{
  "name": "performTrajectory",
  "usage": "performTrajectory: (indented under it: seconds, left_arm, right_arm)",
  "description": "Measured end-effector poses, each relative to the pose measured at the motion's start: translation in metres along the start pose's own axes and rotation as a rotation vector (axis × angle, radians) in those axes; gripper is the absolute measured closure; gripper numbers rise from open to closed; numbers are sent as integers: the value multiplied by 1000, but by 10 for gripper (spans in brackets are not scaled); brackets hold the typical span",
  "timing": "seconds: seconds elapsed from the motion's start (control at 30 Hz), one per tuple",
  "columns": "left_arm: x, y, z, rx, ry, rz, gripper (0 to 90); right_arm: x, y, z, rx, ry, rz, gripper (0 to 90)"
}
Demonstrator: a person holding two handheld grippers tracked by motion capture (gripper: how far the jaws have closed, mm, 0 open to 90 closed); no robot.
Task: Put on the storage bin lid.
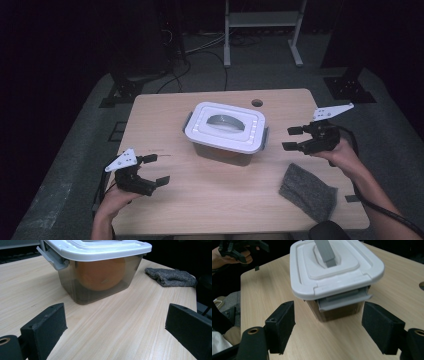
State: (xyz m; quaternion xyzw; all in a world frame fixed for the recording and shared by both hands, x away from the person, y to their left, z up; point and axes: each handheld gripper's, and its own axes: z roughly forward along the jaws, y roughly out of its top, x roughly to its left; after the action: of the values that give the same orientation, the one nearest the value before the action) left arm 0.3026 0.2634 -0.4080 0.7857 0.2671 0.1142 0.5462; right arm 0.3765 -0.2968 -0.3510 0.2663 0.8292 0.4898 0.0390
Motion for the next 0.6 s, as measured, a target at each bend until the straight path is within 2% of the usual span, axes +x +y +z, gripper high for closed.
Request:
performTrajectory:
  seconds: [0.6]
  left_arm:
    - [1,0,2,3,-4,-2,27]
  right_arm:
    - [-5,-50,-10,15,-21,79,254]
